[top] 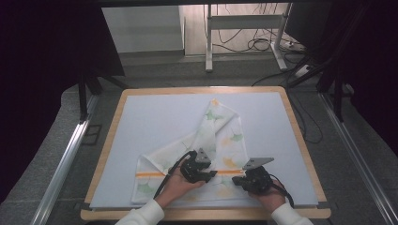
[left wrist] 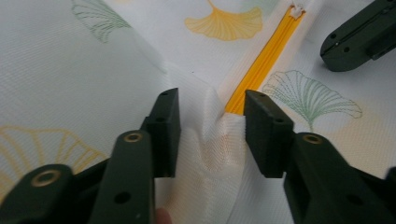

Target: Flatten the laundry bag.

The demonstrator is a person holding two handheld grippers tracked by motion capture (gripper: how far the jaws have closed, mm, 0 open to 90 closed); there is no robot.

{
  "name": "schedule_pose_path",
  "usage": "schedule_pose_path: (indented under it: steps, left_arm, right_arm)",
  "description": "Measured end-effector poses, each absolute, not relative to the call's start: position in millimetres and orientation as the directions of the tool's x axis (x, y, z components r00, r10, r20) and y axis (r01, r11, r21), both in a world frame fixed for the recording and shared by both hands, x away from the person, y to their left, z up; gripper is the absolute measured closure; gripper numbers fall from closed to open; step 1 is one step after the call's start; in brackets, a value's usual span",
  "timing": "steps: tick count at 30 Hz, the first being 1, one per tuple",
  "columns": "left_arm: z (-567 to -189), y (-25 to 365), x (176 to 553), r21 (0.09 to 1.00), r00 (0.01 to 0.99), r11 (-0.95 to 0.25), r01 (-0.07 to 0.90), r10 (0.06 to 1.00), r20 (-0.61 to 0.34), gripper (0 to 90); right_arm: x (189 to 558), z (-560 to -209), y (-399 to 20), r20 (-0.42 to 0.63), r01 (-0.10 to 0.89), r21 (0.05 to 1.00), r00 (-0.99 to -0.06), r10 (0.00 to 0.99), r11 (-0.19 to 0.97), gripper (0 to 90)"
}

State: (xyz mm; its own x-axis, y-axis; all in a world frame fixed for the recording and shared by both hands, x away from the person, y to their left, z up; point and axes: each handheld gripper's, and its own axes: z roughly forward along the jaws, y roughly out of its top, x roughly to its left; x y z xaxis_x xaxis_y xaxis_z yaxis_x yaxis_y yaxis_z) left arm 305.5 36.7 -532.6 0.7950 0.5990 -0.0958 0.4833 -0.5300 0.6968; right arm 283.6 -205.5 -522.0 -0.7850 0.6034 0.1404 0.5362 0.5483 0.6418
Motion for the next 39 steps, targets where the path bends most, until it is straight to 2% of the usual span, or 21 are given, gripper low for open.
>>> schedule_pose_path:
  steps: [7, 9, 14, 39]
  left_arm:
    - [-532, 42, 309, 0.691, 0.787, -0.514, 0.508, 0.604, -0.129, 73.3]
    - [-532, 44, 309, 0.691, 0.783, -0.513, 0.509, 0.610, -0.124, 79.9]
    - [-531, 46, 309, 0.690, 0.780, -0.512, 0.512, 0.614, -0.123, 84.5]
    - [-511, 62, 303, 0.741, 0.788, -0.486, 0.464, 0.608, -0.094, 85.8]
  right_arm:
    - [283, -522, -205, 0.138, 0.535, 0.643, -0.785, 0.604, 0.548, 89.3]
    - [283, -522, -205, 0.137, 0.534, 0.643, -0.785, 0.604, 0.549, 89.3]
    - [283, -522, -205, 0.136, 0.533, 0.643, -0.786, 0.603, 0.550, 89.3]
    - [283, -522, -206, 0.134, 0.534, 0.643, -0.784, 0.606, 0.549, 89.3]
